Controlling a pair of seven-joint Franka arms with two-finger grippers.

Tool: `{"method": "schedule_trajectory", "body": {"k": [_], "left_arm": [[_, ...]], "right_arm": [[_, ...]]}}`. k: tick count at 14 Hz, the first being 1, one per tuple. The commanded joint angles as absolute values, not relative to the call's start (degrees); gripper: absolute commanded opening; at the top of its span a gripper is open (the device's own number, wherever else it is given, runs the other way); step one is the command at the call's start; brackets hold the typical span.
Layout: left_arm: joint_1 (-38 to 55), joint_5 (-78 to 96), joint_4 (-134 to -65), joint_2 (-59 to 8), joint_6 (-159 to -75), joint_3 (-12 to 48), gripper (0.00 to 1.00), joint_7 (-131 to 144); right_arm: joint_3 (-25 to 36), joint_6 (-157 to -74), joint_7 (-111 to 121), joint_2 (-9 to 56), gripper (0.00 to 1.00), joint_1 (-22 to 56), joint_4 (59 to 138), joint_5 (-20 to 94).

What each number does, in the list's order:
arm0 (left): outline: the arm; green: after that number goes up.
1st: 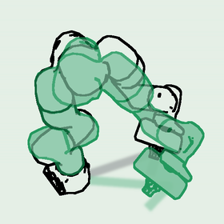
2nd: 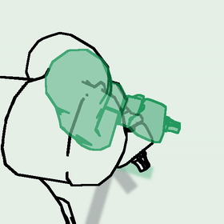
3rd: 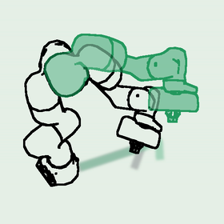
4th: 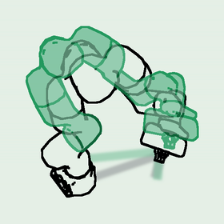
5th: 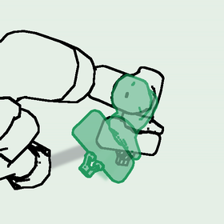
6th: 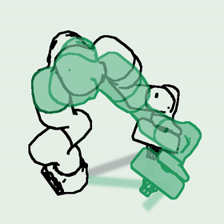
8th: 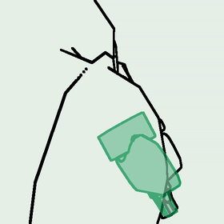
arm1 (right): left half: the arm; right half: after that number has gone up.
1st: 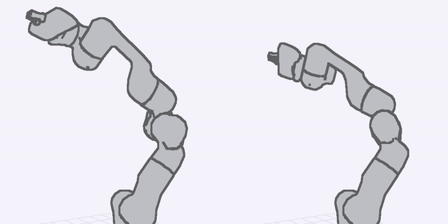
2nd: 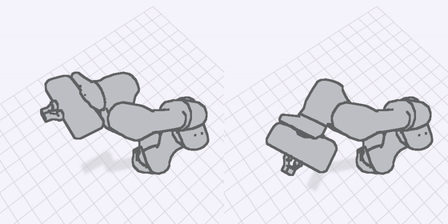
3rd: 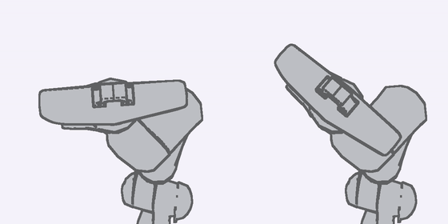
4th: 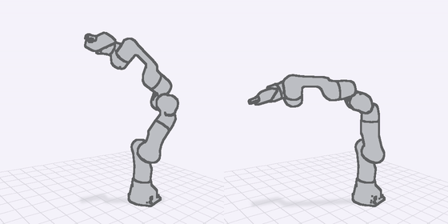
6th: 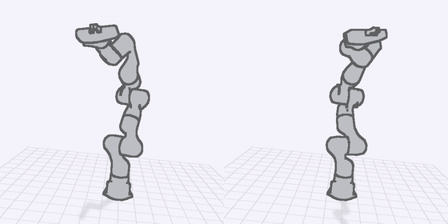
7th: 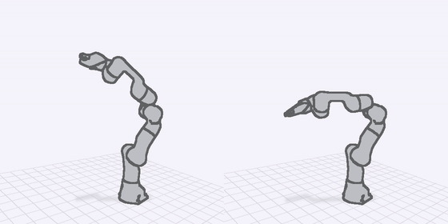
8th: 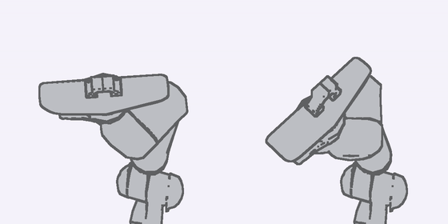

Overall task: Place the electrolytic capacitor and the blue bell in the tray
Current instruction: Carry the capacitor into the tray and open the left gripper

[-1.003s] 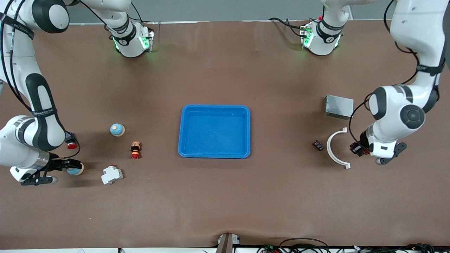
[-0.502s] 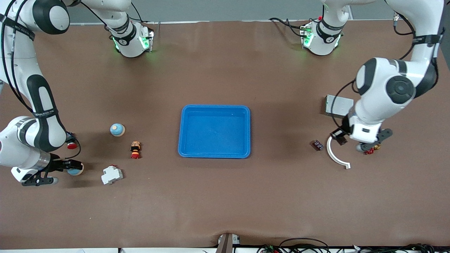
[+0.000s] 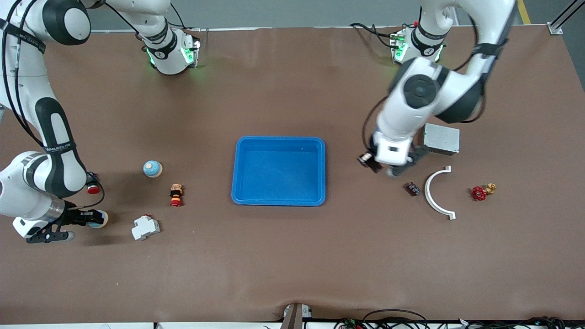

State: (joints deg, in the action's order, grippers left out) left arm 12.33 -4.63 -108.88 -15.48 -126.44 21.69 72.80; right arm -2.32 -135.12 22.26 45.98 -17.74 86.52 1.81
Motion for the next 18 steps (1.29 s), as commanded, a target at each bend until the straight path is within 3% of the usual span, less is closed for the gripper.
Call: {"method": "schedule_trajectory", "body": {"k": [1,6,7,9,10,12,14,15,17,18], "left_arm": [[16.8,-6.2,-103.9,-20.9,-125.9,21.6,0.00,81.3],[24.5,-6.7,-93.3,-34.1,-126.4,21.4,0.00,98.4],[25.7,-7.5,-92.7,-36.0,-126.4,21.3,0.00,100.1],[27.0,-8.2,-92.7,-39.0,-127.3,21.2,0.00,101.8],[27.5,-8.4,-92.7,-40.2,-128.4,21.0,0.00,103.3],[27.6,-9.1,-92.7,-42.1,-129.5,20.9,0.00,106.0],[27.6,-9.1,-92.7,-43.0,-130.0,20.7,0.05,106.5],[27.6,-9.1,-92.7,-43.3,-130.1,20.7,0.26,106.5],[27.2,-8.7,-92.6,-43.1,-130.0,20.7,1.00,106.5],[26.6,-8.2,-91.9,-42.8,-130.0,20.7,1.00,106.5]], "right_arm": [[-3.2,-136.2,23.3,47.5,1.00,-19.0,85.8,2.9],[-3.2,-136.5,23.6,47.9,1.00,-19.1,85.9,3.6],[-3.1,-136.3,23.7,47.9,0.80,-19.2,85.9,3.6],[-3.1,-136.0,23.6,47.8,0.22,-19.2,85.8,3.5],[-3.2,-135.8,23.6,47.6,0.00,-19.1,85.9,3.5],[-3.2,-133.6,23.2,46.3,0.00,-18.4,85.8,3.5],[-3.8,-123.9,22.2,41.8,0.00,-18.0,85.2,3.5],[-3.8,-118.7,19.3,37.7,0.00,-16.4,85.3,3.5],[-3.6,-108.7,9.9,30.4,0.00,-11.5,85.3,3.0],[-3.8,-105.1,4.6,27.7,0.00,-9.5,85.4,3.5]]}}
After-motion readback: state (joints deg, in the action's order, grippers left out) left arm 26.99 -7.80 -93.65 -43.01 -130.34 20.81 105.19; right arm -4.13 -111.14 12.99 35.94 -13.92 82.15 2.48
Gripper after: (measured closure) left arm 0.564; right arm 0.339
